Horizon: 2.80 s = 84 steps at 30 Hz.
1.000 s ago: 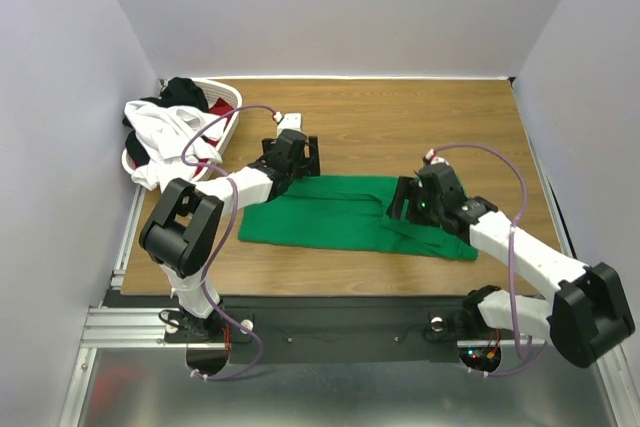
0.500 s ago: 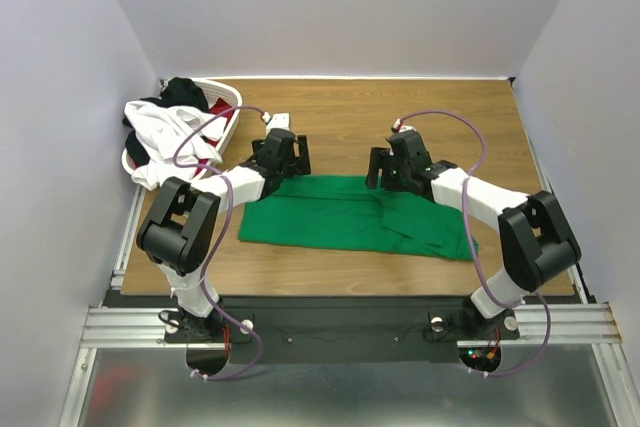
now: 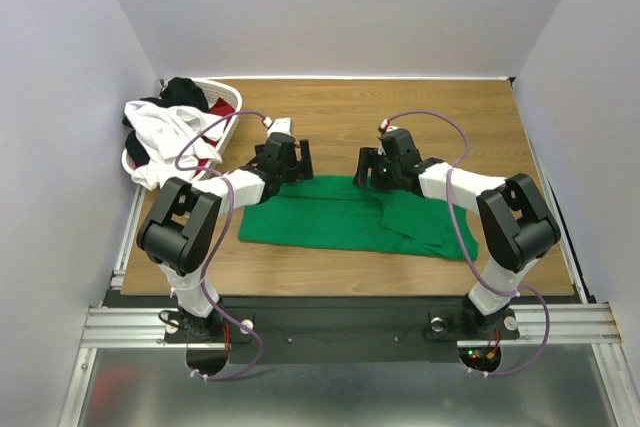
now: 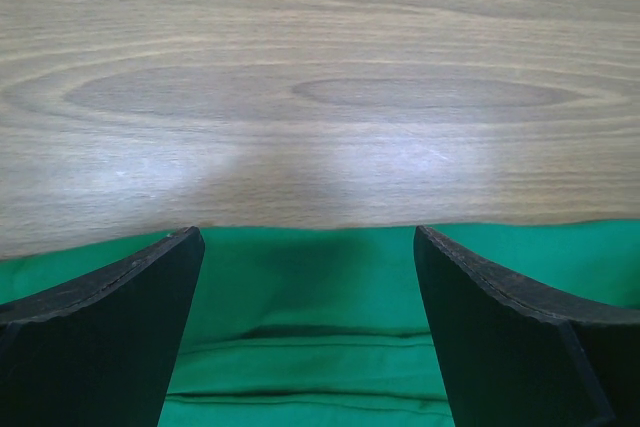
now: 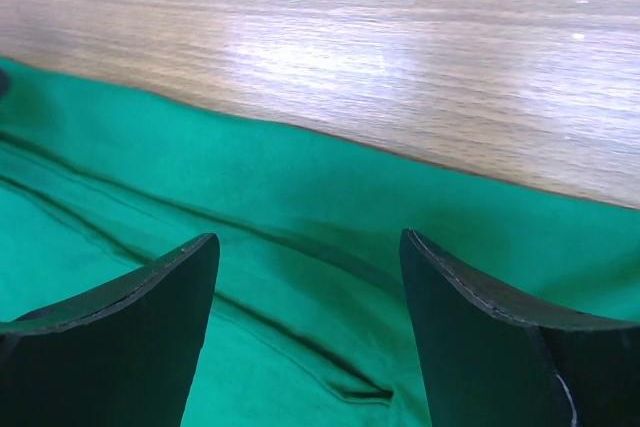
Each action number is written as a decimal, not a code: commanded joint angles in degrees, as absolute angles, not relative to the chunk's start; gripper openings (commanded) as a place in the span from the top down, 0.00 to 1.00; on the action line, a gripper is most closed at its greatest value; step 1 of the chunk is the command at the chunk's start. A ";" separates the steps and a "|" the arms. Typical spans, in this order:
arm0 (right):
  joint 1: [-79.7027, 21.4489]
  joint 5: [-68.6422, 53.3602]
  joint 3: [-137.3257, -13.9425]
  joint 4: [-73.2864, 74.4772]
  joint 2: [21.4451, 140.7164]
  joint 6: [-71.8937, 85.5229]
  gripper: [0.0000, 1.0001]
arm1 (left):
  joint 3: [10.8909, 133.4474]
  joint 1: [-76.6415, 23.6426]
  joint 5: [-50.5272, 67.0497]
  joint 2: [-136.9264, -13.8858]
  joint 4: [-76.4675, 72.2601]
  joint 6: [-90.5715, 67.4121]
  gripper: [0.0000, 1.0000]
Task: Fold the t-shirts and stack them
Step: Fold the tshirt
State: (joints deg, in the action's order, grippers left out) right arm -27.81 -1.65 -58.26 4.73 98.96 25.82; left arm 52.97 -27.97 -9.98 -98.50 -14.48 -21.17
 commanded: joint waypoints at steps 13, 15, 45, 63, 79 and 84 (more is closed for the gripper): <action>-30.41 -6.50 -55.37 -2.99 100.28 28.30 0.22 | 51.68 -29.09 -4.31 -99.14 -20.21 -23.99 0.01; -31.20 -6.59 -54.76 -3.16 100.20 28.65 0.22 | 51.59 -29.09 -4.22 -99.23 -20.39 -23.99 0.01; -36.30 -4.13 -47.46 -2.29 88.95 30.41 0.22 | 49.75 -29.27 -7.21 -94.48 -18.81 -23.82 0.02; -37.27 -3.43 -45.44 -2.37 89.56 31.20 0.21 | 39.56 -30.23 -7.29 -87.19 -19.34 -25.66 0.01; -37.27 -1.76 -48.16 -2.20 91.32 30.06 0.20 | 29.53 -30.94 -7.21 -77.44 -19.16 -27.42 0.02; -37.35 3.84 -48.95 1.74 85.54 28.66 0.16 | 30.67 -30.94 -8.08 -74.45 -17.58 -27.16 0.01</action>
State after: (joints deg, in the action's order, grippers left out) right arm -36.77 -2.20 -46.15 -0.36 91.35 30.41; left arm 29.85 -30.55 -6.57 -78.15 -17.23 -27.09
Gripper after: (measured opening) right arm 0.824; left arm 0.985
